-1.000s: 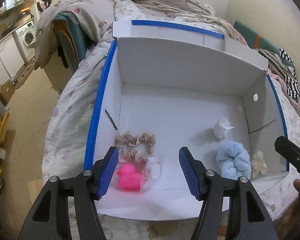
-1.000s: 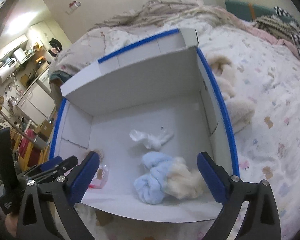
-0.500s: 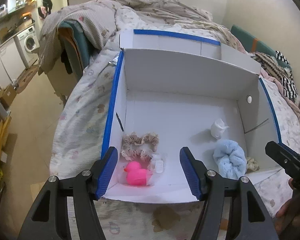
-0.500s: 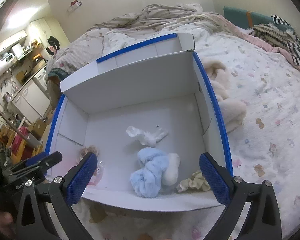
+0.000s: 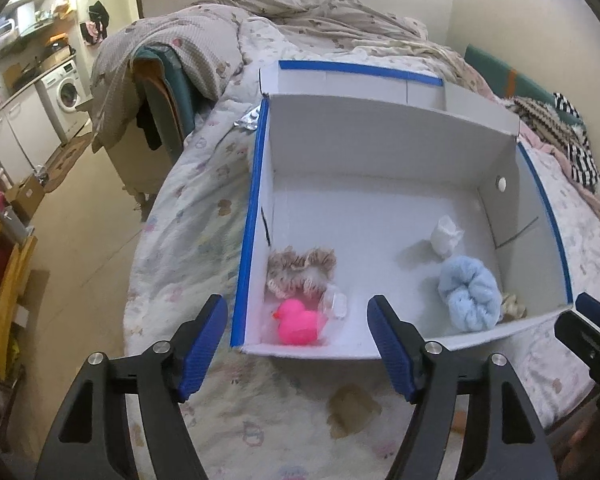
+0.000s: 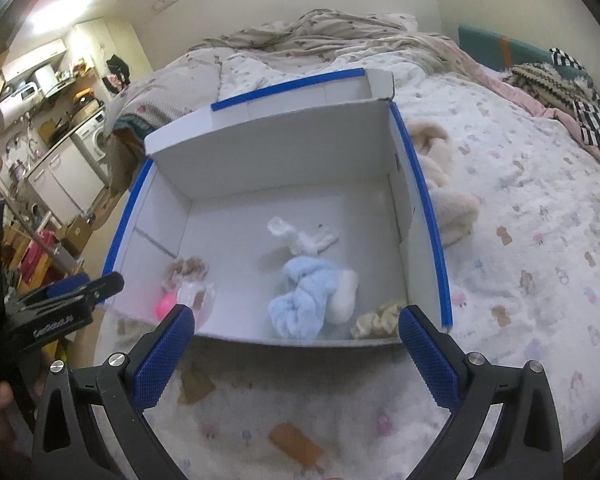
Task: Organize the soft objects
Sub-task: 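Withdraw both tools from the box toward the tan cardboard pieces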
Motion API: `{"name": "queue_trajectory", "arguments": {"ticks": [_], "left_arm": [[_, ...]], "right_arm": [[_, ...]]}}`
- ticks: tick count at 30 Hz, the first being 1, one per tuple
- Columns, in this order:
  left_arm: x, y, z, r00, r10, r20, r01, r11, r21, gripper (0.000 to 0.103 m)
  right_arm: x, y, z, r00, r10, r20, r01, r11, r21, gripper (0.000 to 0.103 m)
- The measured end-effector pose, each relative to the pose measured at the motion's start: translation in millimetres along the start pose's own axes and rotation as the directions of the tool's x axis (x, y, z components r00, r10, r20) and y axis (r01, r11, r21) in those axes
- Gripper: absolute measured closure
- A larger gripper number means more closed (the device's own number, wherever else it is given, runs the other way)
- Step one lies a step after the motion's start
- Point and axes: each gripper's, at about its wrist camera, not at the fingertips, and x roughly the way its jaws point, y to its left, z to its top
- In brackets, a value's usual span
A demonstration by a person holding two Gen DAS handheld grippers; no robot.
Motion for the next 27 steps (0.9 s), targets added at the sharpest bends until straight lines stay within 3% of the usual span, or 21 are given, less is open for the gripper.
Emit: {"name": "queue_trajectory", "arguments": {"ticks": [7,12,15,20,22,24,25,26,27], "left_arm": [[-2,-1,-19,0.999,0.024,-0.023,-0.023,1.0,0.019,0.033],[2,-1,-32,0.997,0.043,-0.059,-0.041,0.999,0.029,0.033],[5,2,-37,0.996,0.049,-0.078,-0.048,0.999,0.018,0.033],[9,4,-41,0.994,0.057,-0.095,-0.057,0.998,0.012,0.033],[10,5,-42,0.993,0.059,-0.099,-0.058,0.998,0.012,0.033],[12,6,-41,0.993,0.06,-0.103,-0.059,0.998,0.01,0.033],[13,6,-41,0.993,0.06,-0.106,-0.059,0.998,0.008,0.033],[14,7,-41,0.992,0.058,-0.109,-0.058,0.998,0.004,0.033],[15,7,-40,0.992,0.057,-0.113,-0.057,0.998,0.0,0.033]], "right_arm": [[3,10,-21,0.992,0.039,-0.124,-0.046,0.997,-0.056,0.0],[25,26,-45,0.962,0.011,-0.273,-0.052,0.989,-0.141,0.0],[48,32,-61,0.919,-0.027,-0.394,-0.052,0.981,-0.189,0.0],[86,46,-95,0.814,-0.119,-0.569,-0.068,0.953,-0.296,0.0],[95,47,-103,0.79,-0.149,-0.595,-0.066,0.944,-0.324,0.0],[100,46,-105,0.782,-0.163,-0.601,-0.057,0.942,-0.33,0.002],[100,45,-105,0.781,-0.158,-0.604,-0.059,0.944,-0.323,0.011],[101,43,-105,0.777,-0.146,-0.612,-0.066,0.948,-0.311,0.04],[101,41,-105,0.775,-0.151,-0.614,-0.061,0.949,-0.31,0.062]]}}
